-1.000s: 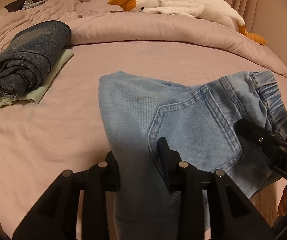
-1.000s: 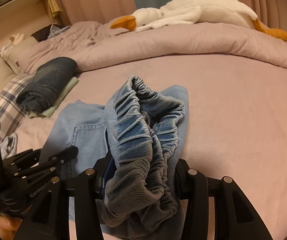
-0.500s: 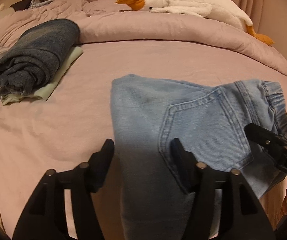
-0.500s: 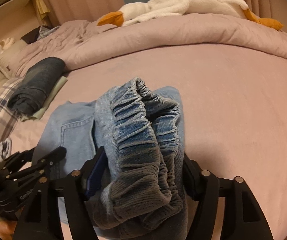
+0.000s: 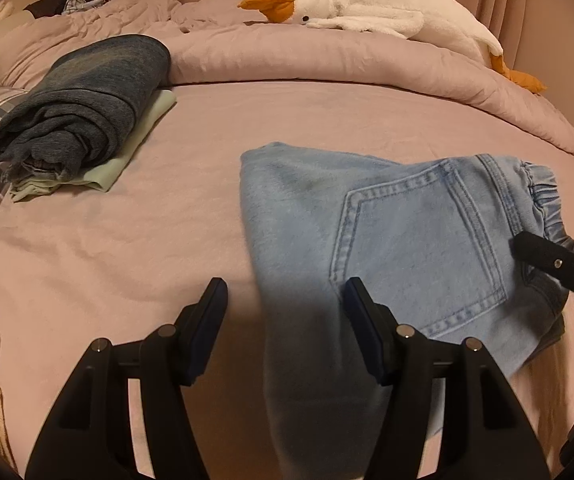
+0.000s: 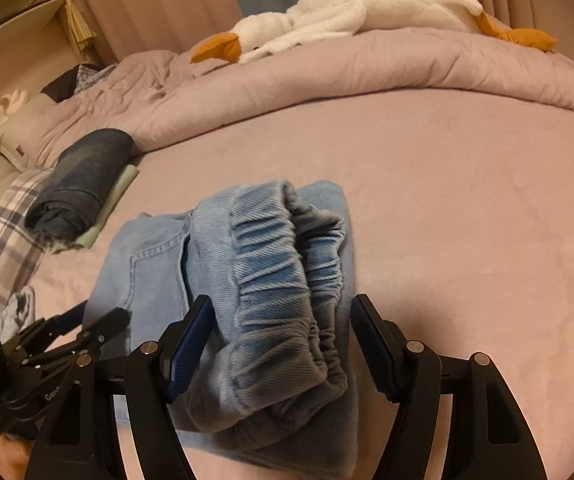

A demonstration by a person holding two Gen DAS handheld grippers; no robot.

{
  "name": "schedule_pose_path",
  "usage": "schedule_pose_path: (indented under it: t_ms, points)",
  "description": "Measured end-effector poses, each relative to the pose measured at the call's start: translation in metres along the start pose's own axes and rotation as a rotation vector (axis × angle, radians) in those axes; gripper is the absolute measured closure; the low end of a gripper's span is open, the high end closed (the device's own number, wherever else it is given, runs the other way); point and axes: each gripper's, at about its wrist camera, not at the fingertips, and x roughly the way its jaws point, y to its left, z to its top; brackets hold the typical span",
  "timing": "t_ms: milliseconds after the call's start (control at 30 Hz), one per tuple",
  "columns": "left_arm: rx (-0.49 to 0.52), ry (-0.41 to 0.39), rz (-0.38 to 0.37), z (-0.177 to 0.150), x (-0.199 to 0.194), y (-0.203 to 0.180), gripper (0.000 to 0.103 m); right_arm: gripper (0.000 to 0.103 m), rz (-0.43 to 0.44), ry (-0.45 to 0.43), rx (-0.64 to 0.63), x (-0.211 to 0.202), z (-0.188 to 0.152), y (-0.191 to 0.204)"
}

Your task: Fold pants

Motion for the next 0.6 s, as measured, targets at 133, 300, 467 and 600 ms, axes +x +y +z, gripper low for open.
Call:
schedule_pose_path:
  t_ms: [133,300,467,600]
  points:
    - [-0.015,0.014,-0.008,-0.005,-0.002,0.006,0.042,0.034,-0.014,-0.026,-0.002,-0.008,-0.001,0.001]
    - [-0.008,0.016,0.007,-0.008,0.002,0.004,0.041,0.034,-0.073,-0.009,-0.023,-0.005,-0.002,-0.006]
    - [-0.008,0.020,0.011,-0.009,0.006,0.004,0.042,0.034,-0.093,0.033,-0.019,0.011,-0.006,-0.012]
    - [-0.015,0.026,0.010,-0.010,0.001,0.004,0.042,0.033,-0.076,0.043,0.012,0.008,-0.006,-0.015]
